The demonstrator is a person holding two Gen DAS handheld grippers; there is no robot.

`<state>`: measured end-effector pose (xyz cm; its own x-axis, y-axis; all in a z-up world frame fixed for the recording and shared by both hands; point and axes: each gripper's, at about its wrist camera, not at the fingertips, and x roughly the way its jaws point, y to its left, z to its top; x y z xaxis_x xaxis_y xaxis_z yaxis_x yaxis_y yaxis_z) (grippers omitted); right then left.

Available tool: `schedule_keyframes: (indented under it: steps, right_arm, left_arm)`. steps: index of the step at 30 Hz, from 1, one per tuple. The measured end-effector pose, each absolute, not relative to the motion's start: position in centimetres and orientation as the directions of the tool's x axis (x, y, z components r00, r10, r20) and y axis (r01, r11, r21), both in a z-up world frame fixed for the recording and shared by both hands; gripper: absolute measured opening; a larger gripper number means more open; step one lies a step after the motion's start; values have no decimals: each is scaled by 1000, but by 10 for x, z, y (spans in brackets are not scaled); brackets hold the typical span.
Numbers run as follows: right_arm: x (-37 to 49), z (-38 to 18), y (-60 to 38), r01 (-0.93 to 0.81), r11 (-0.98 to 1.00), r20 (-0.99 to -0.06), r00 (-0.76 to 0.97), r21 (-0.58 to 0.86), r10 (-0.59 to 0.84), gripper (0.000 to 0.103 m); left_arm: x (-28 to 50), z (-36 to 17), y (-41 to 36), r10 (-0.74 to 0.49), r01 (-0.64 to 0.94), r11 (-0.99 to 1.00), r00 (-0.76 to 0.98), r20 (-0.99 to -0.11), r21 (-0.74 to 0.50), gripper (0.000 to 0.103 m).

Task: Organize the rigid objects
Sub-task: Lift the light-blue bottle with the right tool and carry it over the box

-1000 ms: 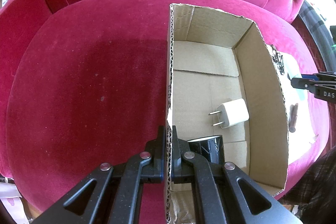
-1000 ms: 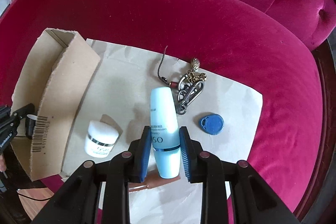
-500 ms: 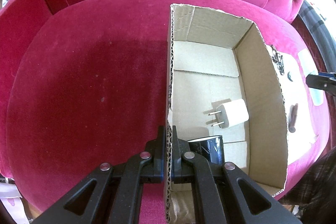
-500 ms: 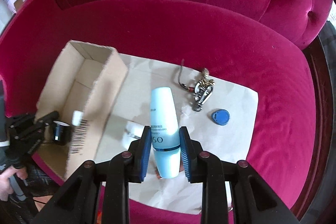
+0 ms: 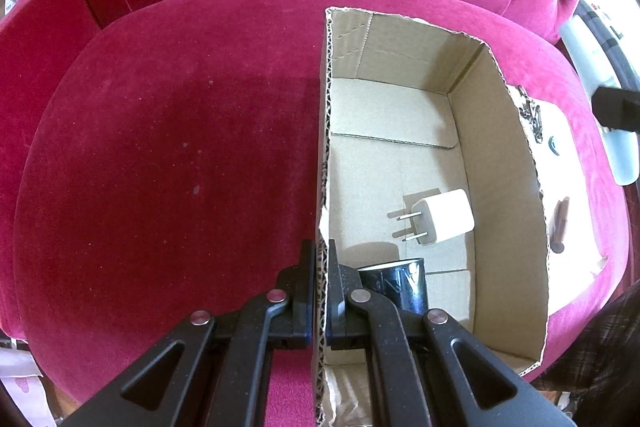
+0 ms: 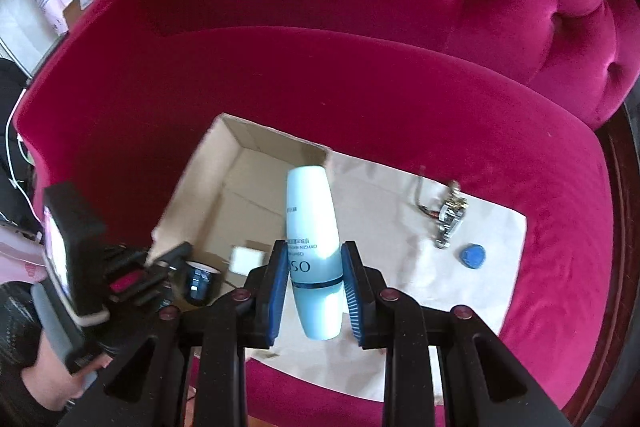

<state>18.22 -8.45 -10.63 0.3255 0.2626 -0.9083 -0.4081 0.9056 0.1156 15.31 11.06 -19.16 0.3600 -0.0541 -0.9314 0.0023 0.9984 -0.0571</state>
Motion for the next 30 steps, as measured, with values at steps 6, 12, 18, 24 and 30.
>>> schedule_keyframes:
  steps: [6, 12, 18, 24, 30]
  right_arm:
    - [180, -104, -60, -422, 895, -901, 318, 143, 295, 28]
    - [182, -112, -47, -414, 894, -901, 301, 170, 311, 28]
    - [186, -121, -45, -374, 901, -901, 277, 219, 334, 28]
    - [190, -125, -44, -351, 902, -899, 258, 252, 352, 28]
    - [193, -122, -42, -349, 901, -896, 265, 257, 357, 28]
  left_arm:
    - [153, -192, 110, -52, 4, 999, 361, -931, -54, 3]
    - [153, -192, 111, -54, 2, 998, 360, -931, -57, 3]
    - [153, -193, 110, -55, 3, 998, 360, -931, -58, 3]
    - [154, -193, 110, -56, 4, 998, 360, -931, -58, 3]
    - [154, -193, 110, -54, 2, 998, 359, -932, -57, 3]
